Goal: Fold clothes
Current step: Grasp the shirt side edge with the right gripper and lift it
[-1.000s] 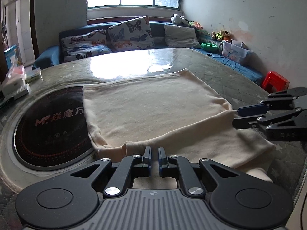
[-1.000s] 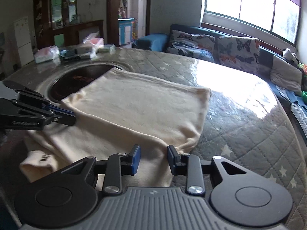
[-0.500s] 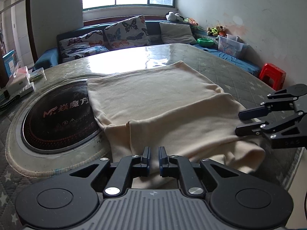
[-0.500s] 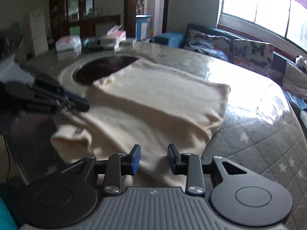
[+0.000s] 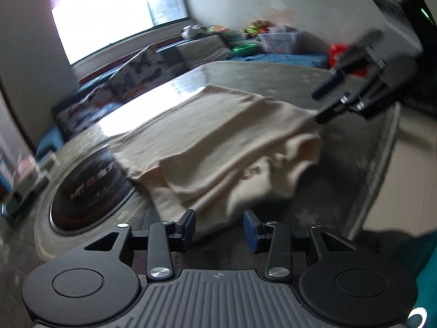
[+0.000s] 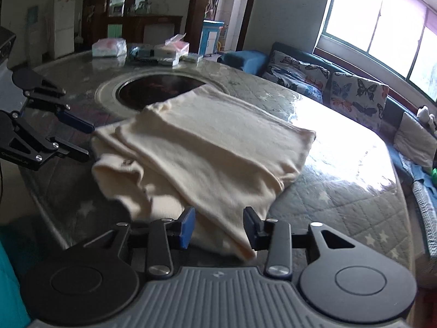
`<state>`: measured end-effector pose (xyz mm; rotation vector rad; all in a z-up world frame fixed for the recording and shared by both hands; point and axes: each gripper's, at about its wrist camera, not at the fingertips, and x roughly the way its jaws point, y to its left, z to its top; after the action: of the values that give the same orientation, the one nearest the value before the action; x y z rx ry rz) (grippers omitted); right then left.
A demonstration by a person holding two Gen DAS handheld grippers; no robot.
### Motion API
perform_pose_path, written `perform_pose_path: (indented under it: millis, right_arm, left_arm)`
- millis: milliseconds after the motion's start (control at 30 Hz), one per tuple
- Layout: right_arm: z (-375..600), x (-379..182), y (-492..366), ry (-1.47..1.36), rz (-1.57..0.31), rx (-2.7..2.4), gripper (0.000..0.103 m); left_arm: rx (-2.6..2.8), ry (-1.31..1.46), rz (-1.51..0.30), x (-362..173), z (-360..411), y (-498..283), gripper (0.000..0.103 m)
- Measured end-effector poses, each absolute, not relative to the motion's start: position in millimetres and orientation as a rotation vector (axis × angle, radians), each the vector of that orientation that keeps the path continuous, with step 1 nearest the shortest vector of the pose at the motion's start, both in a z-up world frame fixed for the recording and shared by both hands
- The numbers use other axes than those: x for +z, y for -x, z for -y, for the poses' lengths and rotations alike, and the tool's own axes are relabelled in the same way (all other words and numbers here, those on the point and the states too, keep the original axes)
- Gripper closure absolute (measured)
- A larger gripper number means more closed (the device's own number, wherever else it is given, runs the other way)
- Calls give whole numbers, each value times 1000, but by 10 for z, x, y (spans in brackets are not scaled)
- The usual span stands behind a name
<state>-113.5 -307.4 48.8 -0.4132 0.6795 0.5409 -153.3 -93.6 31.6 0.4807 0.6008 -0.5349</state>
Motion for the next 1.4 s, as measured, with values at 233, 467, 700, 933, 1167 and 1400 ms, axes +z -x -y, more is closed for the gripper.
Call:
perform_pose_path:
  millis: [233,467,700,933,1167,1400]
  right_arm:
    - [3043,372,1270,517,-677,559,48]
    - [2991,330,1286,552,-649,615,41]
    - [2868,276,1079,541,-621,637,44]
    - [2776,256,816,458,-671,672,80]
    - [2817,367,711,371,-681,665,89]
    - [2809,389,779,365,-657,640,92]
  left_arm:
    - [-552,-487,-557,264,1074,1415,62]
    - [-544,-382,-564,334,1046,1137,92]
    - [-536,-278,-571,405,1019,858,93]
    - [-541,-274,-584,376,966,890,81]
    - [-551,-408,-569,236,863,1217,70]
    - [-522,-443,-559,159,766,1263,93]
